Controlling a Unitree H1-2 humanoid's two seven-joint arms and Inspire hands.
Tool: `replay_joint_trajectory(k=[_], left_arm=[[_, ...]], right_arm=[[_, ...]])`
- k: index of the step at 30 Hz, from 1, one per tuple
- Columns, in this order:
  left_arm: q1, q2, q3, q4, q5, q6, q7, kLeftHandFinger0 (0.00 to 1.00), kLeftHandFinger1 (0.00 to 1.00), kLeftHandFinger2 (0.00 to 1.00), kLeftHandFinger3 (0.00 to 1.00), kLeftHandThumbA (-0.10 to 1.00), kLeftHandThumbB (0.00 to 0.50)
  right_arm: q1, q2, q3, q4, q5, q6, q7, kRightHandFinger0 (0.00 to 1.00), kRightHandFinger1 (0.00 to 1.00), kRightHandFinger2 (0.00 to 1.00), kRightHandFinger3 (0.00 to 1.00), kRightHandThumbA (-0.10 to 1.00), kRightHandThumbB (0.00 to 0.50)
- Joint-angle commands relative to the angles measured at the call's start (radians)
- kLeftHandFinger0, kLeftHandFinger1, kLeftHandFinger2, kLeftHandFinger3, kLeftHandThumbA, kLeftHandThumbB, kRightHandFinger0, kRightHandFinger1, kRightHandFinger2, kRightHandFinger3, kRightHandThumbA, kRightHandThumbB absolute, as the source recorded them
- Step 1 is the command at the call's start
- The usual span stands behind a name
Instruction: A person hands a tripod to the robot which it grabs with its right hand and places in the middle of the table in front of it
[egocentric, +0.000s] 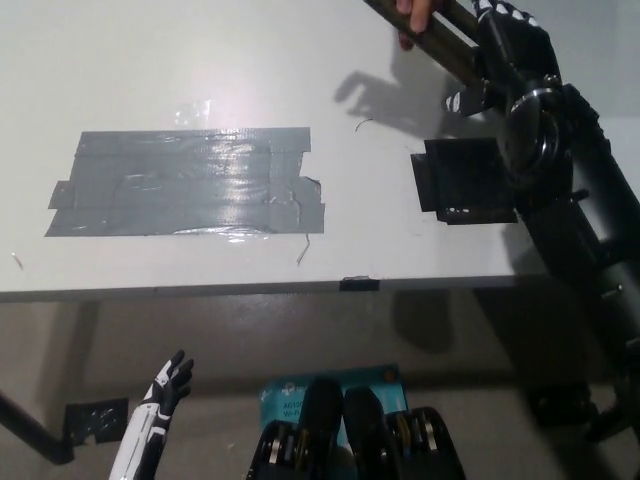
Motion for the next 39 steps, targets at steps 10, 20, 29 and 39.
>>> replay_joint_trajectory(k=[10,20,29,39], left_arm=[[0.005,0.016,-0.014,-0.038,0.023,-0.02,-0.006,1.0,1.0,1.0,1.0,0.97,0.263],[0.014,0.016,-0.016,-0.037,0.011,-0.006,-0.016,1.0,1.0,1.0,1.0,0.97,0.287],[0.009,0.016,-0.016,-0.026,0.025,-0.018,-0.006,1.0,1.0,1.0,1.0,0.96,0.279],[0.0,0.023,-0.019,-0.018,0.019,-0.016,-0.013,1.0,1.0,1.0,1.0,0.95,0.286]], right_arm=[[-0.023,-0.013,-0.034,0.08,0.029,-0.257,-0.438,0.01,0.41,0.85,0.98,-0.1,0.152],[-0.004,-0.025,-0.014,0.029,0.01,-0.327,-0.489,0.08,0.58,0.91,1.0,-0.1,0.169],[0.032,-0.048,0.033,0.052,0.014,-0.374,-0.405,0.11,0.57,0.9,0.84,-0.1,0.229],[0.088,-0.101,0.107,0.111,0.029,-0.382,-0.253,0.0,0.31,0.54,0.58,0.11,0.127]])
